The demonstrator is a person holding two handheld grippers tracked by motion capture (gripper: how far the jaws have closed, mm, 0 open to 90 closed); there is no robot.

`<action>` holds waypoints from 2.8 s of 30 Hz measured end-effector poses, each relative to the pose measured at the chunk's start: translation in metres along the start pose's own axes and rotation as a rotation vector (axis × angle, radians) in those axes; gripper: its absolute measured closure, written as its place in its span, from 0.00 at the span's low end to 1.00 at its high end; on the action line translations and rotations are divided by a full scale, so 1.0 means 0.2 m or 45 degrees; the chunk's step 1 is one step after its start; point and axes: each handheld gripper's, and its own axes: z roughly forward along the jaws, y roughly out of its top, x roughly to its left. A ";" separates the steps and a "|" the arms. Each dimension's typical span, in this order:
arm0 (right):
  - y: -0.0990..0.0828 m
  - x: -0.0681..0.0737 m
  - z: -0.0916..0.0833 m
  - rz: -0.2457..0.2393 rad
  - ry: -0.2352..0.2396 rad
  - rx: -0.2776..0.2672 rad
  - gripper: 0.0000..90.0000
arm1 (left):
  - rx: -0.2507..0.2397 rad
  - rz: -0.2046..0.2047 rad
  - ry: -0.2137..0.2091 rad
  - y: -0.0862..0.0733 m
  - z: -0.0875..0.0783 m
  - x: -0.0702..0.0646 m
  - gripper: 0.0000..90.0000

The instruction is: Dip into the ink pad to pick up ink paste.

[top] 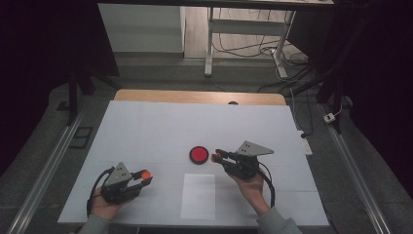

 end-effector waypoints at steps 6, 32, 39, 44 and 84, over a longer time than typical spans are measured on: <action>0.01 -0.01 0.04 0.001 -0.012 0.012 0.80 | -0.006 -0.007 0.001 0.00 0.00 0.00 0.72; 0.01 -0.09 0.32 0.017 -0.008 0.118 0.80 | 0.013 -0.006 -0.014 -0.01 0.02 0.00 0.72; 0.00 -0.11 0.37 0.011 -0.033 0.154 0.80 | 0.021 -0.009 -0.012 -0.01 0.03 0.00 0.72; -0.01 -0.12 0.40 0.023 -0.035 0.163 0.80 | 0.021 -0.014 -0.010 -0.01 0.03 0.01 0.72; -0.07 -0.11 0.52 -0.064 -0.058 0.282 0.80 | 0.024 -0.012 -0.010 -0.02 0.03 0.01 0.72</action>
